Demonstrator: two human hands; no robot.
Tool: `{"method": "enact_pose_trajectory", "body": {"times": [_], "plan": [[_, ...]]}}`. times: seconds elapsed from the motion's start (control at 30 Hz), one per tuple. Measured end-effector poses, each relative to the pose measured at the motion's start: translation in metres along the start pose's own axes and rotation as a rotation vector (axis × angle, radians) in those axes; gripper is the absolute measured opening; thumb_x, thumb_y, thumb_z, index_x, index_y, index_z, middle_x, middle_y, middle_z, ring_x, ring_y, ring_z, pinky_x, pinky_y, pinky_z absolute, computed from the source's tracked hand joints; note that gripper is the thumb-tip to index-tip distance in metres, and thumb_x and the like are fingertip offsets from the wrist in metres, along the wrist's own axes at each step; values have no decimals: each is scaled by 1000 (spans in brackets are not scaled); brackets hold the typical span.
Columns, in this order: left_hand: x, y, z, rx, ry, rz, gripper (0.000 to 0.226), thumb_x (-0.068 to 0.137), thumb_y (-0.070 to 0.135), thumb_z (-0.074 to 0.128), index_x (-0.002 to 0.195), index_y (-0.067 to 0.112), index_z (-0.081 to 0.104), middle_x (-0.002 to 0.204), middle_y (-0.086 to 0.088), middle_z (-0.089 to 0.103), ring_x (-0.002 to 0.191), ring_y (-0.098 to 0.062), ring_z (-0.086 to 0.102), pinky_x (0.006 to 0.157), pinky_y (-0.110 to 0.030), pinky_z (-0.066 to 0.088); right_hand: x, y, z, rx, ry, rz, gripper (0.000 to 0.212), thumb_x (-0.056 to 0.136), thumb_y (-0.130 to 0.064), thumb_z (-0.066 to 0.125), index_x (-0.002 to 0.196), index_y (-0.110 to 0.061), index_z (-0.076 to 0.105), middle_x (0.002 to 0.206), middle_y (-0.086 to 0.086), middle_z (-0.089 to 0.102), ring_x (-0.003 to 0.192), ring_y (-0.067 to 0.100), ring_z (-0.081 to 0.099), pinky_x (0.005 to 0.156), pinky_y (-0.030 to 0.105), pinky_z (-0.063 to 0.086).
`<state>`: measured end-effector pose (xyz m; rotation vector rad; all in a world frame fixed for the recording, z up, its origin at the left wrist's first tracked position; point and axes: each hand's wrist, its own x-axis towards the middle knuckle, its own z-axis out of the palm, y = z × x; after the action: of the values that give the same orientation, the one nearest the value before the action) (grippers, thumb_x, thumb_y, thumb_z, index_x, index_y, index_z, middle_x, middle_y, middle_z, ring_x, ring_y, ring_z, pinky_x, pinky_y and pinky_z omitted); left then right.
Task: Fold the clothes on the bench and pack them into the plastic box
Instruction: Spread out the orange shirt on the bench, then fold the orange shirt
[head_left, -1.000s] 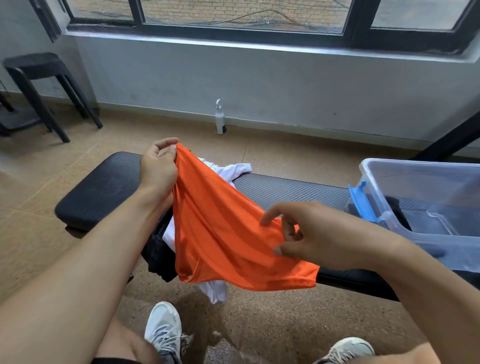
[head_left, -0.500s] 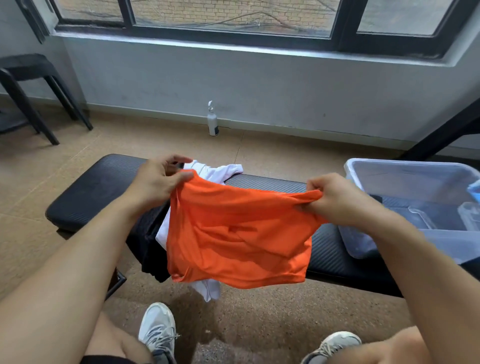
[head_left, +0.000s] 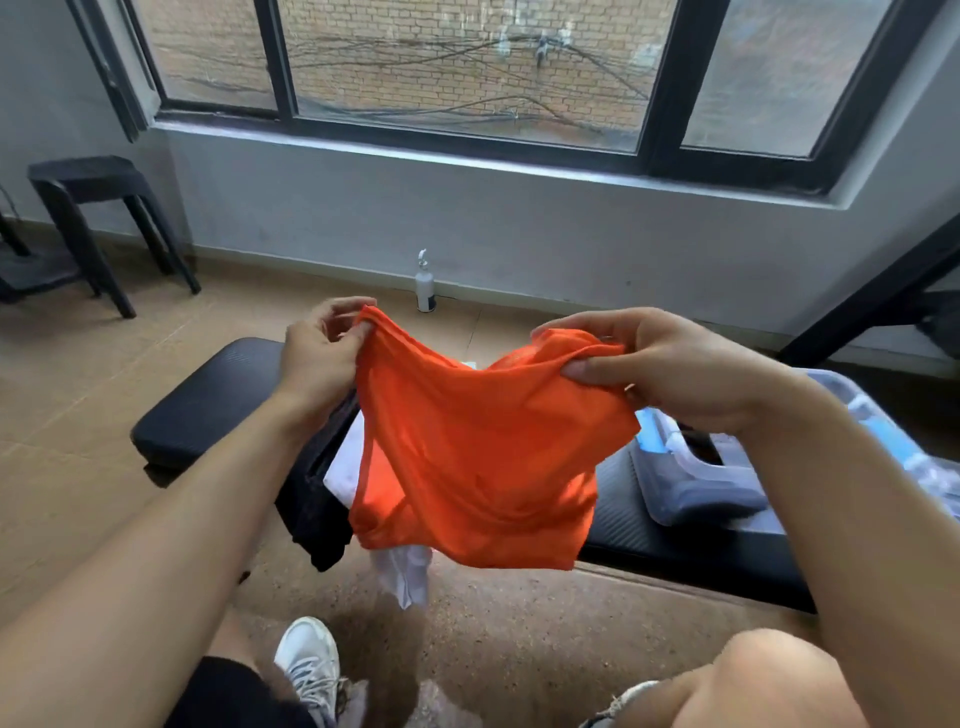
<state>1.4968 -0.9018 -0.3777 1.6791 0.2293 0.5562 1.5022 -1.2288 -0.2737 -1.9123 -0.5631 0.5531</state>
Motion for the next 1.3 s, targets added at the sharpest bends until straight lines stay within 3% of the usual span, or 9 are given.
{"method": "enact_pose_trajectory", "body": {"times": [0.17,0.23,0.5,0.67,0.83,0.97,1.07,1.2,1.3], "plan": [[-4,48,-3,-201,-85,14,30,102,0,50,111,21,69,79,7,66,67,-1,60,65,-15,50,-41,-47,-7,-29,-343,-33,30,83,-26,73,111,-15,73,86,3,74,75,15,71,66,29,62],[-5,64,-9,-338,-167,-12,29,103,-1,46,116,15,66,73,8,63,58,1,57,57,-11,48,-54,-60,-12,-88,-383,-87,31,80,-38,80,98,-13,77,86,12,75,78,22,71,72,37,62],[6,64,-26,-196,-170,-15,15,95,8,65,105,15,73,85,8,77,73,-2,68,70,-17,55,-32,-47,-46,-343,176,55,31,89,-33,71,96,-4,76,95,20,77,79,25,70,81,42,63],[14,50,-26,1,-320,-190,19,93,8,69,111,5,73,97,-11,75,74,-11,68,70,-21,58,1,-4,-63,-687,204,232,33,96,-39,65,87,-10,77,82,11,75,77,26,69,77,43,63],[30,45,-17,141,-358,-195,11,97,10,64,90,12,72,76,-2,71,64,-8,64,66,-24,55,28,15,-66,-758,379,194,17,96,-27,67,89,-15,76,75,4,70,65,18,60,65,33,52],[47,42,-2,178,-277,-173,14,99,13,63,86,16,68,76,-1,64,64,-8,58,54,-16,50,55,26,-61,-360,539,157,18,98,-15,63,82,-11,69,70,9,63,57,18,58,47,26,55],[64,43,8,253,-141,-121,3,94,14,70,93,15,72,68,4,59,46,6,51,45,-6,38,78,28,-65,3,596,203,11,100,-19,62,101,-10,70,91,12,64,78,27,69,54,36,63],[88,44,18,336,-159,-151,14,97,18,68,106,9,73,68,-4,62,36,3,53,38,-13,34,115,39,-77,-3,671,140,9,95,-17,66,89,-14,71,89,12,66,80,26,66,75,45,62],[104,40,25,213,-121,-216,18,97,14,66,111,2,70,77,-8,70,51,-11,67,47,-22,52,136,47,-80,-65,705,144,15,93,-19,66,78,-18,67,78,5,66,74,22,61,71,43,57]]}}
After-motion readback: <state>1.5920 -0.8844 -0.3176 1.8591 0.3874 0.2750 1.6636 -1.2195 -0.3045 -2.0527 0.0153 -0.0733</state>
